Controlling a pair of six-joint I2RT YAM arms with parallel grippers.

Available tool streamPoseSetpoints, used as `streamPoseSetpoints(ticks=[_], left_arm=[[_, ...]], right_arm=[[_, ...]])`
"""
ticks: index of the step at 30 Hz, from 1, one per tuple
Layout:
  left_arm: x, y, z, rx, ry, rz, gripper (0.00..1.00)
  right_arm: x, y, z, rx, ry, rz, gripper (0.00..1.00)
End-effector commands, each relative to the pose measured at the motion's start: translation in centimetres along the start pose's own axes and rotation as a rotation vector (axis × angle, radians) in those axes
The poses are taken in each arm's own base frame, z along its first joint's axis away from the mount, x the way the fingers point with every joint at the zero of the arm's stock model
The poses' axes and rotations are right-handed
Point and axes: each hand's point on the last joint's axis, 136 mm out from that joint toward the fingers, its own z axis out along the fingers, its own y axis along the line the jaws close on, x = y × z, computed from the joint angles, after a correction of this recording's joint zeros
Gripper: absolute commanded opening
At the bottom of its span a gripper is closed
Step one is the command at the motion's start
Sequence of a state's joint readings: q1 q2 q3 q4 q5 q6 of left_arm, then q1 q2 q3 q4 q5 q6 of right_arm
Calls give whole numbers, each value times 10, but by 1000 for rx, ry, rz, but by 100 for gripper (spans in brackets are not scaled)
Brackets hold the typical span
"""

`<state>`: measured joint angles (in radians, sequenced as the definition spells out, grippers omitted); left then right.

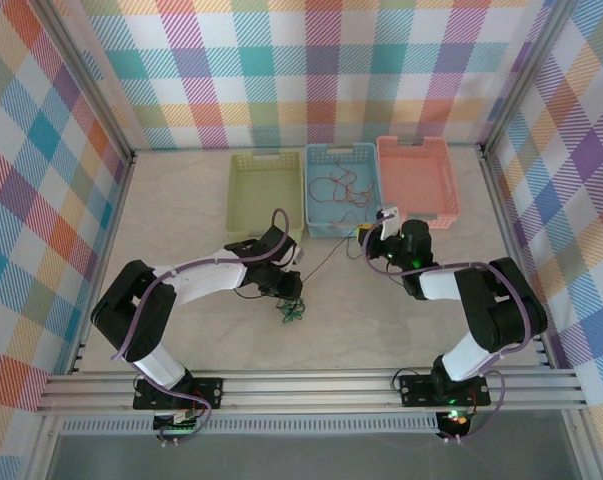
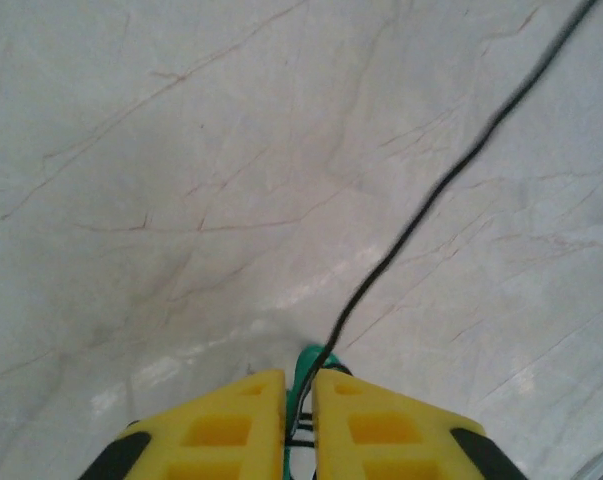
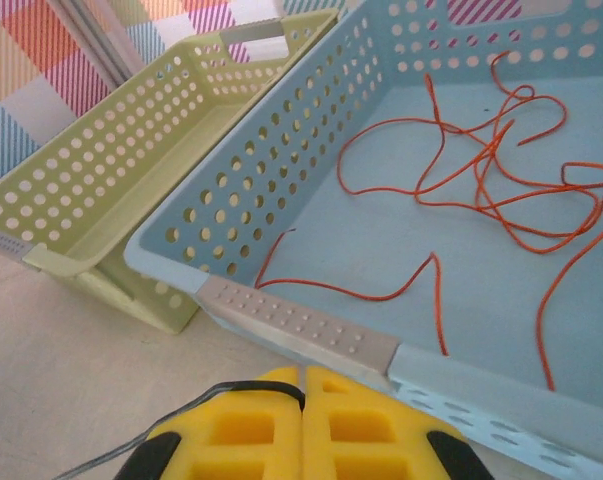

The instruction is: Untangle the cables

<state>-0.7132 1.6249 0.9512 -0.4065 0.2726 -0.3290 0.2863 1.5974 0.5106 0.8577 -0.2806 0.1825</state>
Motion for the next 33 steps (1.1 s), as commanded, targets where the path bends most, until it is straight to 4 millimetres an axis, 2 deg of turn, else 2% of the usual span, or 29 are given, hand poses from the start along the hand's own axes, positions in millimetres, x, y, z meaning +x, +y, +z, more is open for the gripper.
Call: streamPoseSetpoints(ticks=[1,6,10,20,27,33], left_arm=[[0,-9,-8,11,30,-11,23],[-26,-27,-22,35,-27,3,35],[-41,-38,-31,53,-60,25,40],[-68,-56,-16,87,-62,92,62],[-81,-42,6,-12,-22,39,64],[-68,-28,23,-66,42,-9,64]], right_arm=[[-28,6,1,-34,-80,-10,0],[-25,11,5,-61,-55,-7,0],[-24,13,6,-66,-50,-11,0],[-24,14,7,-72,-46,-12,0],[-24,15,7,-73,-45,-10,0],[-26,15,7,-72,-51,-15,0]])
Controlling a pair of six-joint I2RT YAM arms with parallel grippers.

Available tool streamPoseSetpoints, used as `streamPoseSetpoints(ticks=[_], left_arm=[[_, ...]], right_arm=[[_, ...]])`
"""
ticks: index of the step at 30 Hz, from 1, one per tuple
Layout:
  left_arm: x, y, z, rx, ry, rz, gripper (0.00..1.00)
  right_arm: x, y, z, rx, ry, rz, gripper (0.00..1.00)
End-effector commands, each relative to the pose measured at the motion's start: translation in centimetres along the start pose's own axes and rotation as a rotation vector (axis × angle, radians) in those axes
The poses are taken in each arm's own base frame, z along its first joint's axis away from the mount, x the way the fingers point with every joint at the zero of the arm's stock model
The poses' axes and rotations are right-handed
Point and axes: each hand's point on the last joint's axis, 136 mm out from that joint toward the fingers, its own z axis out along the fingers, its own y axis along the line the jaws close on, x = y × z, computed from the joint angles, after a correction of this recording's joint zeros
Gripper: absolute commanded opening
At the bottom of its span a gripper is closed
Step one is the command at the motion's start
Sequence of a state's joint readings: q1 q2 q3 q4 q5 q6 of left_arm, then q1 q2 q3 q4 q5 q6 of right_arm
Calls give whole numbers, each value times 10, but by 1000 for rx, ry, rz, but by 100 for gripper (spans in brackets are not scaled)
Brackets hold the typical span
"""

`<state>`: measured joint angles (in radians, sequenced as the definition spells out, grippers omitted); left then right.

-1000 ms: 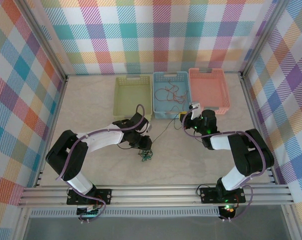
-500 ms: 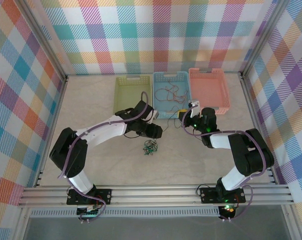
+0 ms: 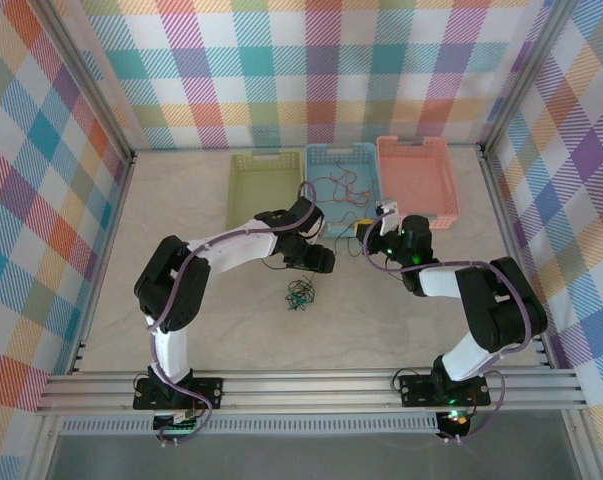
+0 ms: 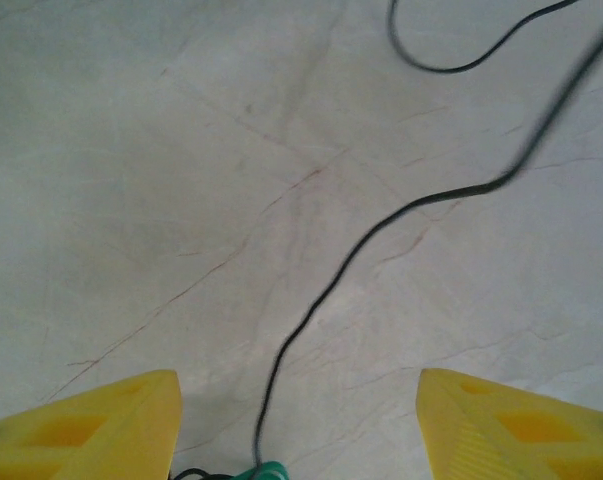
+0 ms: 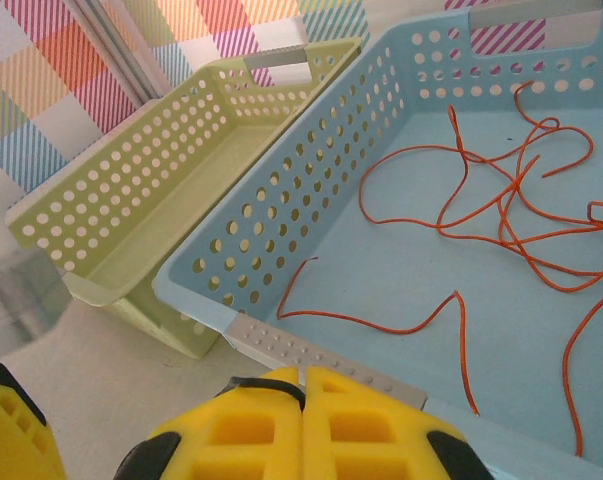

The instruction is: Untangle the cables

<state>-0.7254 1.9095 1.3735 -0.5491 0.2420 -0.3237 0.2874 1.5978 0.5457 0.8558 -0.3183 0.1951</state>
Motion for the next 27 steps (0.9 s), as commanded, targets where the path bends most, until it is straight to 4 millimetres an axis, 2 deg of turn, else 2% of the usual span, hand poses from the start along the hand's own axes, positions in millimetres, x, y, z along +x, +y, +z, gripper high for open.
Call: streamPoseSetpoints(ticks=[1,6,8,18,24,27], left_arm=[[12,5,7,-48,56,-24,63],[23,7,21,-62,106,-28,60],[25,6,23,-73,119,-22,55],[32,7,24,-86,149,-23,34],[47,11,22,-98,193,-14,25],[57,14,19,-101,211,-7,24]], right_arm=[[-11,6,3,-28,-29,-14,0],[-11,6,3,-28,-28,-14,0],[-11,6,3,-28,-29,-14,0],[-12,6,2,-25,-34,-17,0],[-16,3,-1,3,-52,-29,0],[-17,1,-3,20,-61,-35,0]])
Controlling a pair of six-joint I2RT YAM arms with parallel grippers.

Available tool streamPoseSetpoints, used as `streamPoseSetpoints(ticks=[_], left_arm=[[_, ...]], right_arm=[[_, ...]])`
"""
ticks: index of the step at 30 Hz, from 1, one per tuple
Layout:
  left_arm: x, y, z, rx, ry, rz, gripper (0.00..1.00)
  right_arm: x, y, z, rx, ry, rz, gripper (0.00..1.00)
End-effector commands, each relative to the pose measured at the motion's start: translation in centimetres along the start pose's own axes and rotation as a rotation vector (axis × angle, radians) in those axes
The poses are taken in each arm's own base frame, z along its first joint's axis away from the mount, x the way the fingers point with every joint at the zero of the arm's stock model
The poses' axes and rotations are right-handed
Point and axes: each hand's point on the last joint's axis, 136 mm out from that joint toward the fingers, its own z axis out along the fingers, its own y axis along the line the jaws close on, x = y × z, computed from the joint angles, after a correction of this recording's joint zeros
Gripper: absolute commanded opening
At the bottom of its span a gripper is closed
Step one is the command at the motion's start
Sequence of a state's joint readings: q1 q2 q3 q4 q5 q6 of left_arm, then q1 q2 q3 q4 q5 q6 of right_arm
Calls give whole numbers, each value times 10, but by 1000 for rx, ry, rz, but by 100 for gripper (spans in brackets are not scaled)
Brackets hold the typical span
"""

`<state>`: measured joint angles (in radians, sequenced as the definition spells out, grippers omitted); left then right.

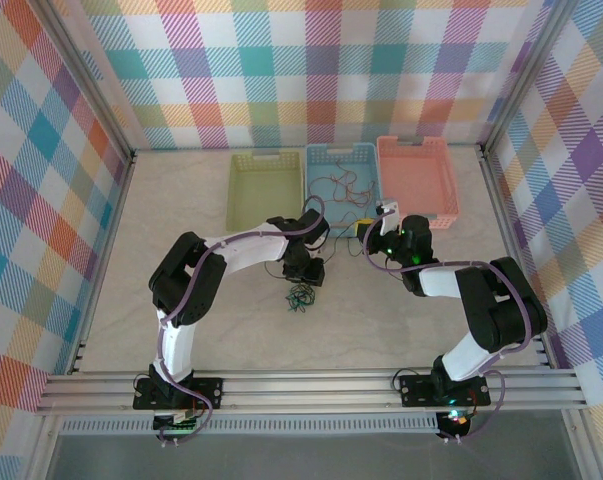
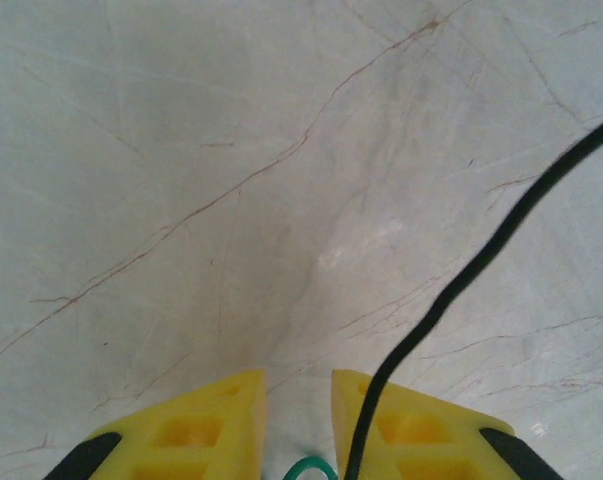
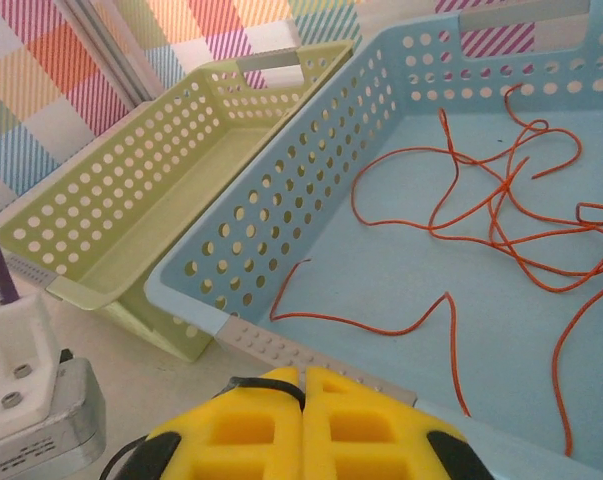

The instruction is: Untangle the cables

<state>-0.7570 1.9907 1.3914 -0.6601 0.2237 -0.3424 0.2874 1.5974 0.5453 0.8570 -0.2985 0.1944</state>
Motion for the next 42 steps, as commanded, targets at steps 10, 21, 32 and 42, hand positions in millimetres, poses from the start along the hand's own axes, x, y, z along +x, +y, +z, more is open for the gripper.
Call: streamPoseSetpoints(ticks=[10,21,32,42], left_arm=[[52,11,-6,-6,84,21,24],[69,23,-22,-35,67,34,22],[86,31,-31,-34,51,27,20],[104,41,-39,-39,28,0,21]], right_arm=[[-24,-7,-11,84,-100,-46,0],[-32,-39,-36,301,-177,-41,0],[-31,-68,-55,452,-203,25,0],[-32,-77,-64,490,-232,69,0]])
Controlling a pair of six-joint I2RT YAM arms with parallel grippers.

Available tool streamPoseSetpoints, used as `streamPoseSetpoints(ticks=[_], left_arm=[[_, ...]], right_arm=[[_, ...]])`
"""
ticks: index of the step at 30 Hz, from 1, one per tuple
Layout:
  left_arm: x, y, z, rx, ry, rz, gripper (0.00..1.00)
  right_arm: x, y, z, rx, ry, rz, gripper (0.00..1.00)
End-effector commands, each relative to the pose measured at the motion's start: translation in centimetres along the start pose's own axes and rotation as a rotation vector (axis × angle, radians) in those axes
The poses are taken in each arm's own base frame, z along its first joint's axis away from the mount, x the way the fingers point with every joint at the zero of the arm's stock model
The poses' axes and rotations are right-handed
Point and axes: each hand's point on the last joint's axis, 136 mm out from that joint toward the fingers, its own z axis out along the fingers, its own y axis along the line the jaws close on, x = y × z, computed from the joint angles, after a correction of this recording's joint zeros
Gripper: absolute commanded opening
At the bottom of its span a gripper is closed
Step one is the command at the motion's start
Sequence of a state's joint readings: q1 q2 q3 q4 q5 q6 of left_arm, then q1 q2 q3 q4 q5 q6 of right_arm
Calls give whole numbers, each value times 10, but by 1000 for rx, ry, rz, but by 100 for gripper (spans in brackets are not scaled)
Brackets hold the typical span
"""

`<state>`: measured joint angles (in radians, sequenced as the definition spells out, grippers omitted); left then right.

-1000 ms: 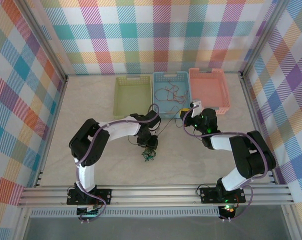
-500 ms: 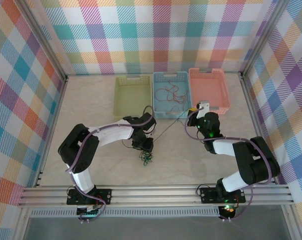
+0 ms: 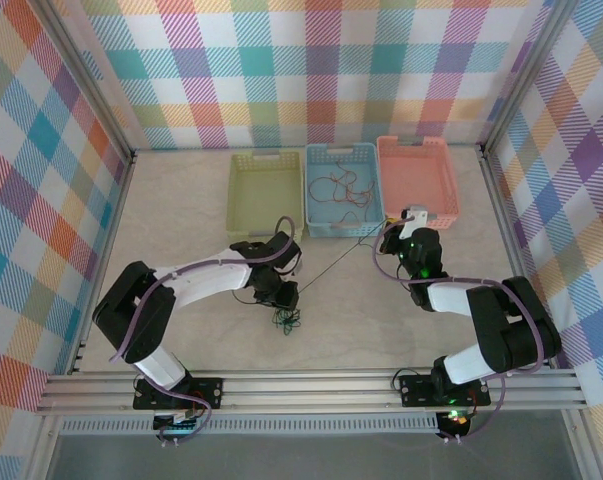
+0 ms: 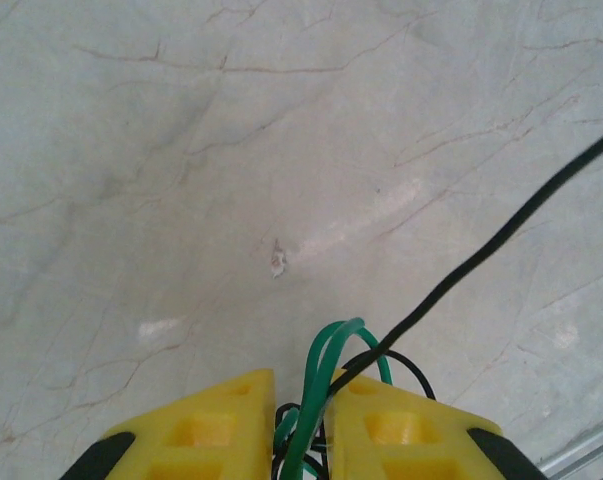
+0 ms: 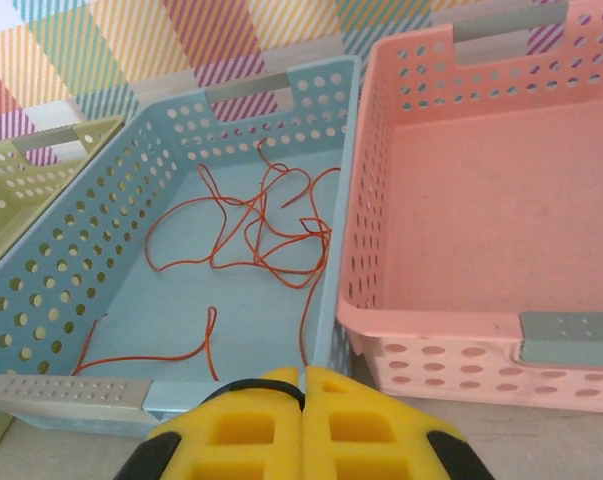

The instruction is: Untangle the cables

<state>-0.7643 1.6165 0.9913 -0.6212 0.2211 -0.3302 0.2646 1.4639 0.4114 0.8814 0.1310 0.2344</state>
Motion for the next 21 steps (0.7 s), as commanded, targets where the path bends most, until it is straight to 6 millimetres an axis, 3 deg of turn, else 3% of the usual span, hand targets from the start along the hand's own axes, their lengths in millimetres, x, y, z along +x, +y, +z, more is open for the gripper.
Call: streamPoseSetpoints(ticks=[1,7,14,21], left_arm=[[22,11,-4,-44,35,-27,21],[26,15,-17,-55,-1,-40,23],[29,17,-31,-57,-48,-58,36],[9,6,-38,-38,-83,-50,38]], right_arm=[[-24,-15,-6,62,-92,47,0],[-25,-17,-7,68,-100,58,0],[-25,-12,-5,37,-91,47,0],[-22,8,1,-78,-60,46,0]])
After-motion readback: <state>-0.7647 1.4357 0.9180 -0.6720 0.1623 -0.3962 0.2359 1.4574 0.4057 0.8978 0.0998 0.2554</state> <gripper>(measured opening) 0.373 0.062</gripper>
